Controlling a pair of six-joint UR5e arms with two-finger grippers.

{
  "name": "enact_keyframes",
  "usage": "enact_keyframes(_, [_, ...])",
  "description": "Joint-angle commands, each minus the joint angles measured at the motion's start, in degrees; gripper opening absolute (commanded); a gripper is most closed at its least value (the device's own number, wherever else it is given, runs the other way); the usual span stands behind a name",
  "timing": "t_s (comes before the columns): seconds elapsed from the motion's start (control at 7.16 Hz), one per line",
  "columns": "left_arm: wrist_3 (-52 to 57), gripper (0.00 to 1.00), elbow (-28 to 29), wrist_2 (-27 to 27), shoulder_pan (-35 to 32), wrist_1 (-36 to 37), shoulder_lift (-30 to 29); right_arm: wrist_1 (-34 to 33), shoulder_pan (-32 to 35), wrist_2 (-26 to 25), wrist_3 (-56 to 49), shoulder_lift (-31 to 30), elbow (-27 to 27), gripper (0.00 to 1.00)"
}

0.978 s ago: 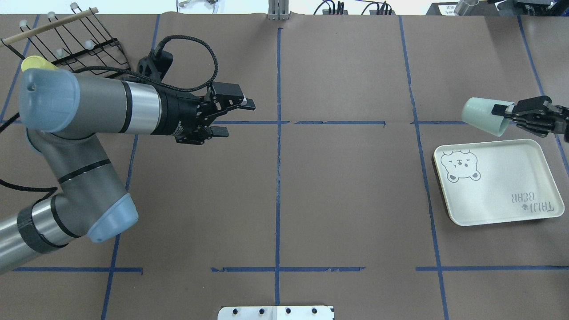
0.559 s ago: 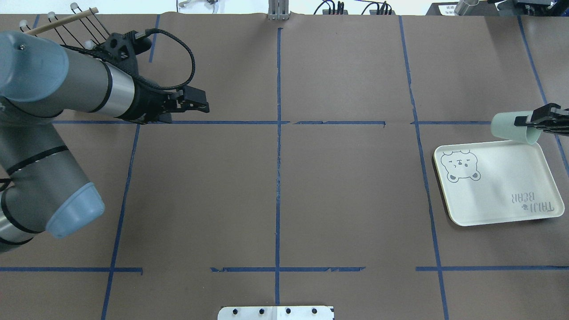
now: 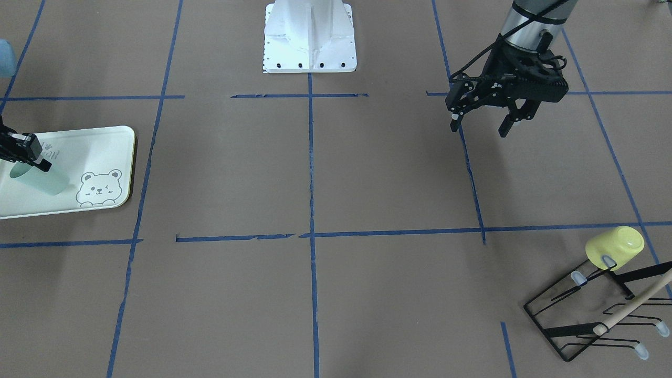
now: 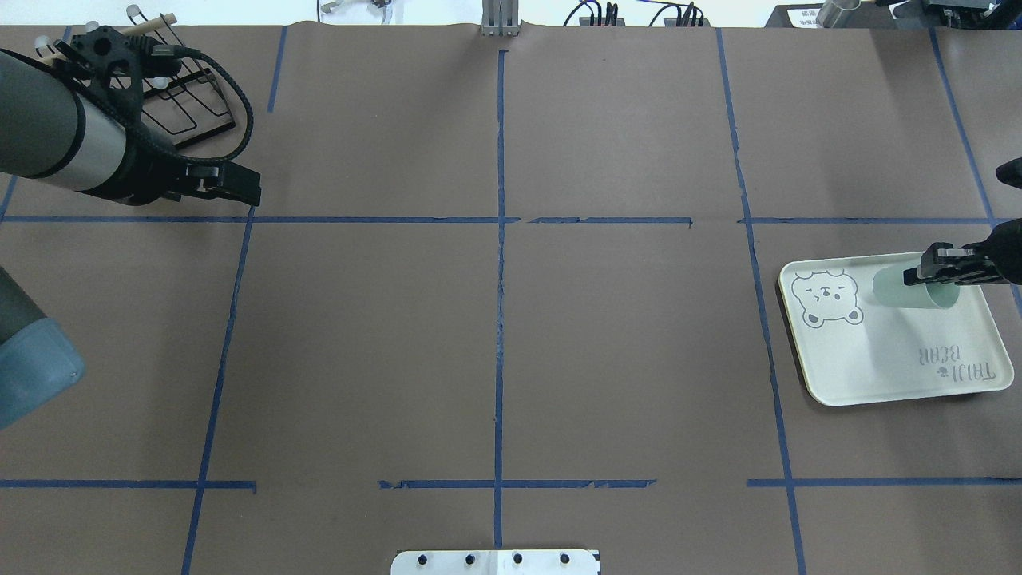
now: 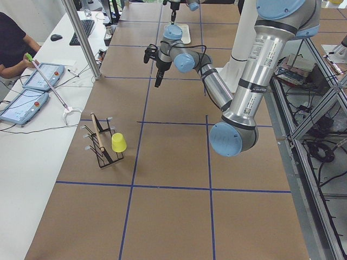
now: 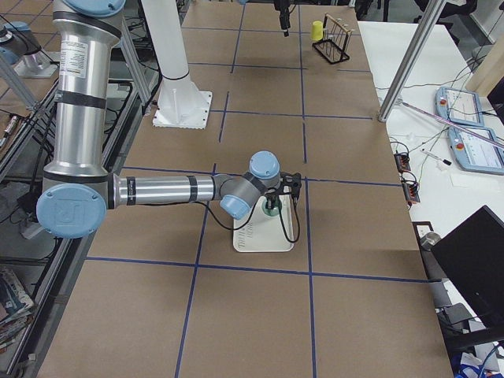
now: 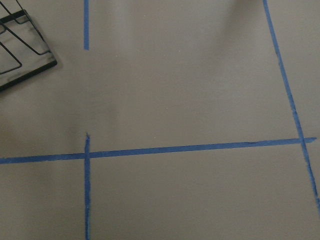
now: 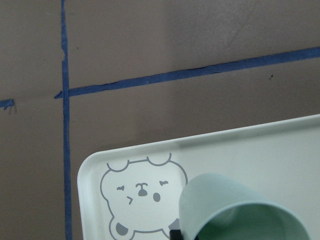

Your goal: Left arm grabs green cup and hands to right arm on tray

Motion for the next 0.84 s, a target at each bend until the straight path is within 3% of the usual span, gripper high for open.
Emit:
enact_keyframes(0.0, [0.8,1.0,-1.4,-0.1,-0.4,0.4,1.0,-11.7,-1.1,-0.1,-7.7,0.3,4.6,0.0])
enact_keyframes(0.28, [0.7,1.0,-2.3,-0.2,-0.5,0.6,1.3,-27.3,-4.7,-6.6,-12.3,0.4,11.3,0.0])
enact_keyframes(0.56, [0.7,1.0,-3.0,-0.3,-0.5,0.6,1.9,-33.3,-6.2,-8.4,-17.3,1.1,11.8,0.0])
enact_keyframes(0.7, [0.3,1.0,-3.8,-0.4,-0.5,0.6,2.4,-39.1,-6.7,-8.3,-17.7,4.4,11.9,0.0])
